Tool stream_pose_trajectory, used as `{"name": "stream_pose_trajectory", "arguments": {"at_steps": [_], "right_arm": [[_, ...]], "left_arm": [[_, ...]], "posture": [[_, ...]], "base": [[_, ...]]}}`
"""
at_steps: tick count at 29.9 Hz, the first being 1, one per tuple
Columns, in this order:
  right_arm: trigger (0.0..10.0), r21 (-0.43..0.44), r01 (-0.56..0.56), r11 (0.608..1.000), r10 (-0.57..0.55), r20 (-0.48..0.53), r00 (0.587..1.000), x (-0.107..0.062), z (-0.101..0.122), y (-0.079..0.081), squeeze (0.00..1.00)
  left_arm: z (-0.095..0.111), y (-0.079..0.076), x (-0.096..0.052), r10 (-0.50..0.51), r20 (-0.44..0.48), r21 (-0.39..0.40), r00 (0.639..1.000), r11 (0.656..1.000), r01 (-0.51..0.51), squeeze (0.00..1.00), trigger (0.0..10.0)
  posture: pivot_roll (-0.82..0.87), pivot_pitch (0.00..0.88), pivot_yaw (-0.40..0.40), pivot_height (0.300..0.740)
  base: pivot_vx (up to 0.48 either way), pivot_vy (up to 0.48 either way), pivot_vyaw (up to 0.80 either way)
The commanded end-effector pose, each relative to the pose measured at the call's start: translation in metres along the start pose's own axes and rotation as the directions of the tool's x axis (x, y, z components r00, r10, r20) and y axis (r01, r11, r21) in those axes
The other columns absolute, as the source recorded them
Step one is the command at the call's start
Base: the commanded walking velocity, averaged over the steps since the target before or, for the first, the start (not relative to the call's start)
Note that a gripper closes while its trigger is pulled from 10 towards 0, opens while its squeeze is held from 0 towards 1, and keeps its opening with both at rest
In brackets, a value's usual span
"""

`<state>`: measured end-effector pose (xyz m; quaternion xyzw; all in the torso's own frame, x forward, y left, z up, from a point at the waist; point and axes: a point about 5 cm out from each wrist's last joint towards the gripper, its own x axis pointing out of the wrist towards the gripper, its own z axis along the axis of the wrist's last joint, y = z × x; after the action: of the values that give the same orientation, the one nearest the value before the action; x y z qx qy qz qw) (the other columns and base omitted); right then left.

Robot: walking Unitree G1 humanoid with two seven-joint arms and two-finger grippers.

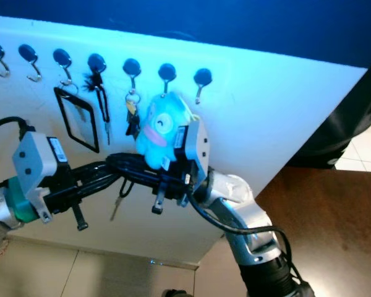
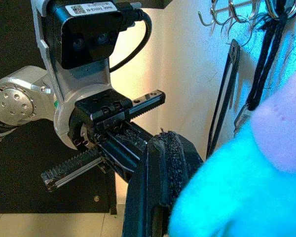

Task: Hang keys on a hook

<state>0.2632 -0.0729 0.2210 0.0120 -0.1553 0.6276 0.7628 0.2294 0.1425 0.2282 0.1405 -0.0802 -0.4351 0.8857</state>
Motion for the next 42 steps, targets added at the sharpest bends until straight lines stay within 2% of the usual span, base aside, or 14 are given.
{"name": "stream_pose_trajectory", "arguments": {"at_steps": [1,2,11,25,35,36,41,42], "right_arm": [[10.0,-0.003,0.007,1.000,-0.007,0.010,1.000,-0.001,0.003,-0.003,0.00],[10.0,-0.004,0.009,1.000,-0.009,0.008,1.000,-0.002,0.003,-0.003,0.00],[10.0,-0.010,0.033,0.999,-0.033,-0.009,0.999,-0.007,0.001,-0.007,0.00],[10.0,-0.055,0.144,0.988,-0.146,-0.048,0.988,-0.016,-0.007,-0.023,0.00],[10.0,-0.046,0.142,0.989,-0.144,-0.031,0.989,-0.013,-0.008,-0.021,0.00],[10.0,-0.043,0.140,0.989,-0.141,-0.025,0.990,-0.012,-0.008,-0.021,0.00],[10.0,-0.027,0.091,0.995,-0.091,0.018,0.996,-0.003,-0.001,-0.016,0.00],[10.0,-0.026,0.077,0.997,-0.077,0.028,0.997,-0.001,0.001,-0.015,0.00]], "left_arm": [[-0.002,0.000,-0.002,0.003,-0.002,-0.004,1.000,1.000,-0.003,0.00,2.4],[-0.002,0.000,-0.002,0.005,-0.002,-0.005,1.000,1.000,-0.005,0.00,0.0],[0.000,0.000,-0.007,-0.002,-0.002,-0.009,1.000,1.000,0.002,0.00,0.0],[0.001,-0.003,-0.016,-0.015,-0.017,-0.017,1.000,1.000,0.015,0.00,0.0],[0.000,-0.002,-0.014,0.004,-0.016,-0.011,1.000,1.000,-0.004,0.00,0.0],[-0.001,-0.001,-0.013,0.016,-0.019,-0.006,1.000,1.000,-0.016,0.00,10.0],[-0.006,-0.001,-0.006,0.020,-0.048,0.043,0.999,0.999,-0.018,0.00,10.0],[-0.007,0.000,-0.004,0.022,-0.046,0.048,0.999,0.999,-0.020,0.73,10.0]], "posture": [[0.07,0.009,0.007,0.740],[0.07,0.009,0.007,0.740],[0.07,0.013,0.005,0.740],[0.08,0.018,0.005,0.740],[0.08,0.020,0.005,0.740],[0.08,0.020,0.005,0.740],[0.08,0.021,0.003,0.740],[0.08,0.022,0.003,0.740]], "base": [[0.000,0.000,0.00],[0.000,0.000,0.00],[0.000,0.000,0.00],[0.000,0.000,0.00],[0.000,0.000,0.00],[0.000,0.000,0.00],[0.000,0.000,0.00],[0.000,0.000,0.00]]}}
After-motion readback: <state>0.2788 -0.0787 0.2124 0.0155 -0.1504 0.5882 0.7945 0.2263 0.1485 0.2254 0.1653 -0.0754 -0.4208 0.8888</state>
